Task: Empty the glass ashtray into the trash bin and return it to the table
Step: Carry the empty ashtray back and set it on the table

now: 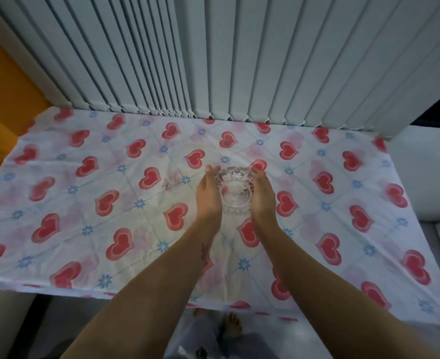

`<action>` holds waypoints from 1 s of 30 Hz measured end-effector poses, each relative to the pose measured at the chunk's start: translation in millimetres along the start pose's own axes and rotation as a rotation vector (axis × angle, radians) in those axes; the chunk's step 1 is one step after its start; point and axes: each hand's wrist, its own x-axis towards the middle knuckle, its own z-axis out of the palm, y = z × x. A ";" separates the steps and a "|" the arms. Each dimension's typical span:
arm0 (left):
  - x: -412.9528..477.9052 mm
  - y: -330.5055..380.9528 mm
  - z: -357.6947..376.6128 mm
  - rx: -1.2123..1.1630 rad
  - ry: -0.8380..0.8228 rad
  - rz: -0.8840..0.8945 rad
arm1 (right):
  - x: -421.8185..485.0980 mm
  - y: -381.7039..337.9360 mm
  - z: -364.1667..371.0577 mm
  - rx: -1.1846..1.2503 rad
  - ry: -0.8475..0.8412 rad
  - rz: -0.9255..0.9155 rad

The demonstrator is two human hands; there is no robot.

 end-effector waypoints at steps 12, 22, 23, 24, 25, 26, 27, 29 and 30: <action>89.7 -29.1 38.3 0.116 -0.002 -0.020 | 85.3 30.3 8.2 -0.171 0.013 0.075; 117.5 -39.8 48.9 0.319 0.008 0.048 | 107.1 47.8 15.2 -0.402 0.116 -0.134; 118.5 -41.2 49.6 0.353 0.005 0.054 | 108.5 51.3 14.8 -0.462 0.112 -0.148; 119.5 -42.7 50.5 0.393 0.006 0.060 | 111.5 56.9 13.7 -0.531 0.103 -0.159; 120.3 -43.9 51.7 0.434 0.010 0.071 | 112.1 58.9 13.7 -0.589 0.092 -0.169; 122.5 -47.0 52.7 0.462 0.017 0.088 | 113.4 63.5 13.8 -0.638 0.083 -0.180; 124.3 -50.1 52.9 0.481 0.019 0.109 | 113.4 65.2 13.5 -0.698 0.079 -0.188; 128.0 -57.7 53.2 0.501 0.020 0.152 | 112.0 67.6 10.6 -0.825 0.078 -0.215; 128.8 -60.4 53.2 0.514 0.021 0.169 | 112.2 68.4 7.5 -0.871 0.055 -0.223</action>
